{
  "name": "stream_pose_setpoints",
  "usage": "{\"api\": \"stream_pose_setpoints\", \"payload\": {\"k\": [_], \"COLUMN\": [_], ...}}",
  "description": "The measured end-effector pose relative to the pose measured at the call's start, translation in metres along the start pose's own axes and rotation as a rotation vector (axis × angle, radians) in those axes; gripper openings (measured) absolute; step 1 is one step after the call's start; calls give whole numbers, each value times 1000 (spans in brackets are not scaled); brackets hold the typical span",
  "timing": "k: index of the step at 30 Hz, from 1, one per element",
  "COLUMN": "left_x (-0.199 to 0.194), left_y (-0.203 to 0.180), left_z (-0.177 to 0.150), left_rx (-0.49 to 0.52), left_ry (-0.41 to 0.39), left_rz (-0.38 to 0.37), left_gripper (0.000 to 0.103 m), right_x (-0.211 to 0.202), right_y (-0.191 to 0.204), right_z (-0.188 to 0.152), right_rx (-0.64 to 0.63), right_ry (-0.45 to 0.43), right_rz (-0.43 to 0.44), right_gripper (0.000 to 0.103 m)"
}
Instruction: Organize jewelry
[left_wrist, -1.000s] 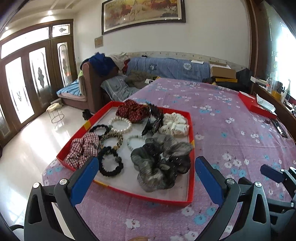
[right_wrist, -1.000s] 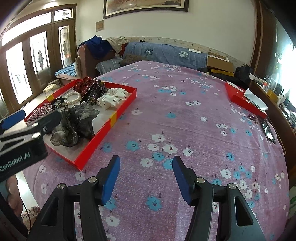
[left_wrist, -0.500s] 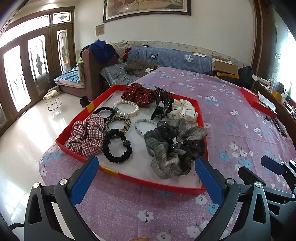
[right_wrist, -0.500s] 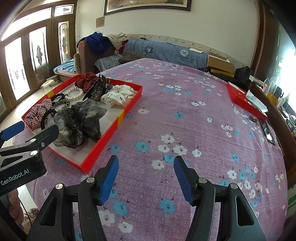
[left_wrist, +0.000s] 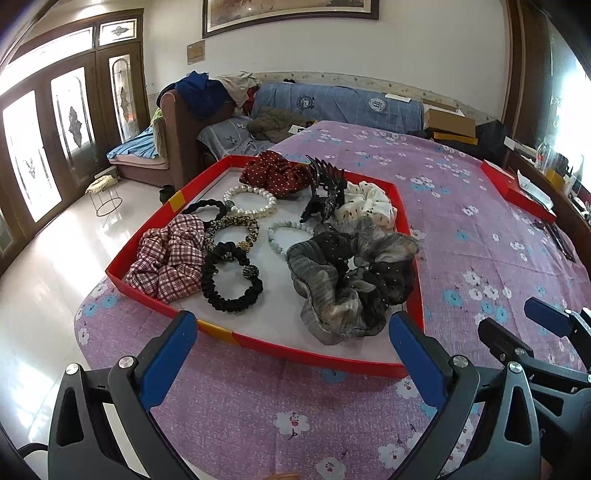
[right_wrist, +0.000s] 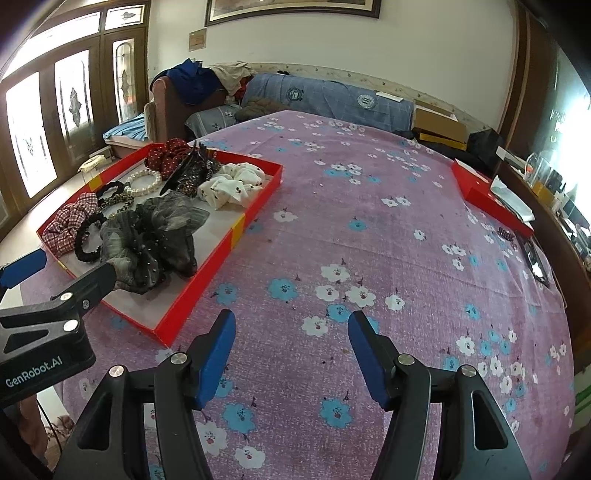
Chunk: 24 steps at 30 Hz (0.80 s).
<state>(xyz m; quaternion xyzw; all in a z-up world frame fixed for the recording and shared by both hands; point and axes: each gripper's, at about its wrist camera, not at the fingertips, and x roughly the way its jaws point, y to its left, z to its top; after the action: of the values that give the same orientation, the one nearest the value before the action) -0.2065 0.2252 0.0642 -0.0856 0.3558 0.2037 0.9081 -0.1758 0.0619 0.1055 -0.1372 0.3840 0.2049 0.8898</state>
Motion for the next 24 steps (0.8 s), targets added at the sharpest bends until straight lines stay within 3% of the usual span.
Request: {"api": "stream_pose_setpoints", "payload": {"k": [24], "left_x": [5], "left_y": [-23], "left_z": [-7], "left_rx": [54], "left_ry": [48], "left_rz": [-14], "left_gripper": [103], "right_x": [9], "right_y": [-18], "right_z": [-7], "right_rx": [61], "right_ry": [28], "right_rz": [6], "right_gripper": [69]}}
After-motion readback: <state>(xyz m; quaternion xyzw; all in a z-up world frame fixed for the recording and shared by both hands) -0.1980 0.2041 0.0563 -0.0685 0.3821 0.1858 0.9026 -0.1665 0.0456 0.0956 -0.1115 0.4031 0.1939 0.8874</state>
